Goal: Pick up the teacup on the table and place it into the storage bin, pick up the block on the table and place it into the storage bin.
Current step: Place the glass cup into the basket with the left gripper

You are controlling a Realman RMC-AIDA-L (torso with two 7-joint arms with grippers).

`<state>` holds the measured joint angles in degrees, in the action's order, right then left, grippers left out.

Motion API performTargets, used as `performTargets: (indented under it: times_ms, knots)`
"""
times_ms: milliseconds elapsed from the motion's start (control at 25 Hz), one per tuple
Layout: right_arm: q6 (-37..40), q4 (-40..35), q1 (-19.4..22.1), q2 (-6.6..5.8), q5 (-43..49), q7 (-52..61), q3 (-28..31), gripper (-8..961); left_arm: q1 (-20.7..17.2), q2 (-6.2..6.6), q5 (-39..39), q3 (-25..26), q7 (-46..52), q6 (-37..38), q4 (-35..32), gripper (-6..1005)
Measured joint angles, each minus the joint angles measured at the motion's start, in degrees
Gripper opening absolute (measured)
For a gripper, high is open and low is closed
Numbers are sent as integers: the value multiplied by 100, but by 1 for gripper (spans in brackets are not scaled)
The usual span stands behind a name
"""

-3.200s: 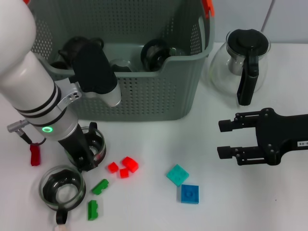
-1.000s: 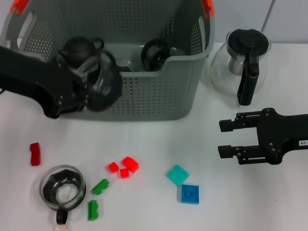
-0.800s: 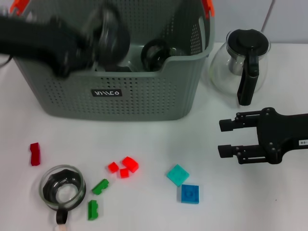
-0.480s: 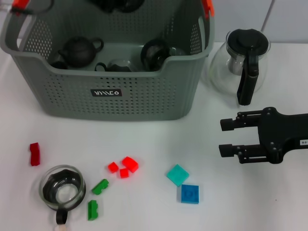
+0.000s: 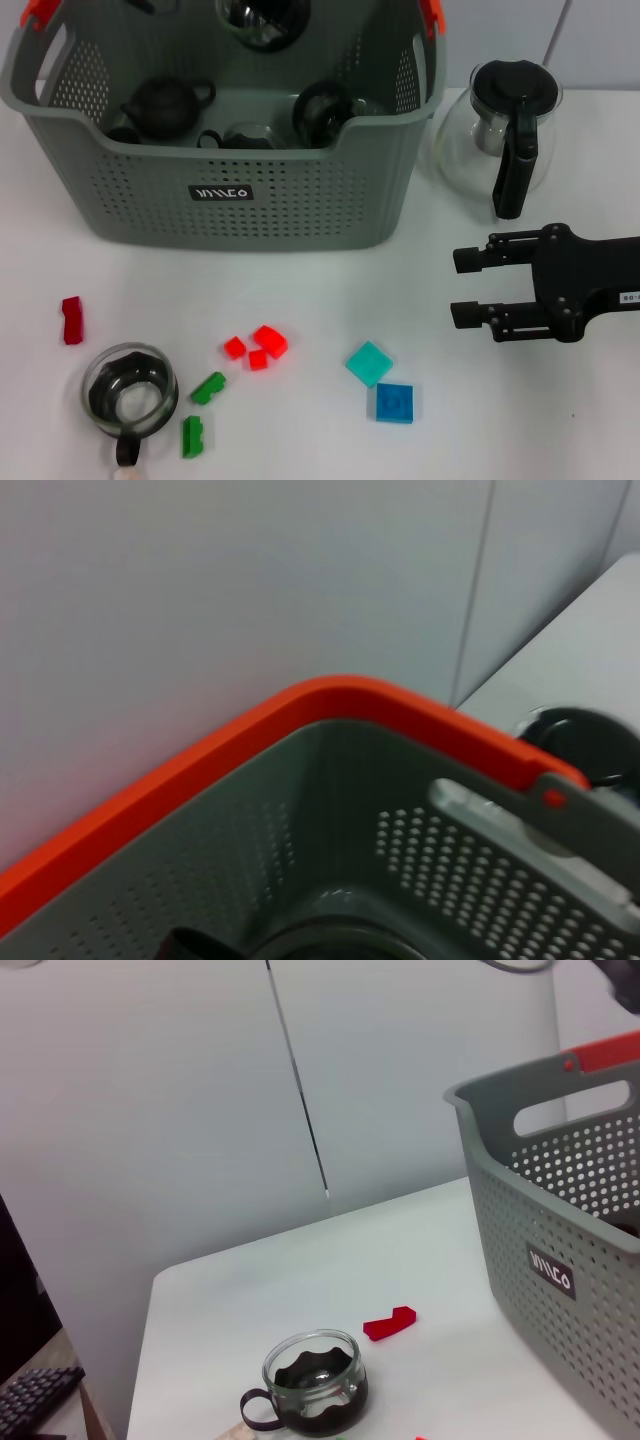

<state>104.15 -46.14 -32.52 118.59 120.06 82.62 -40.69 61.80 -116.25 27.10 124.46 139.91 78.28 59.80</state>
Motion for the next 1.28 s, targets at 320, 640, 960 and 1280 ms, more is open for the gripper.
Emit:
performTargets:
  times_ms: [320, 640, 960, 1280]
  knots:
    - [-31, 0, -13, 20, -1, -18, 22, 689, 578, -55, -314, -109, 82, -1344, -1678, 34]
    - [-9, 0, -18, 24, -10, -18, 53, 689, 553, -243, -326, -268, -223, -1975, -2043, 34]
    - [-8, 0, -11, 24, -10, -18, 52, 688, 605, -230, -368, -304, -267, -2058, -2358, 34]
    - [-8, 0, 8, 24, -9, -18, 52, 688, 527, -227, -444, -321, -268, -2131, -2374, 34]
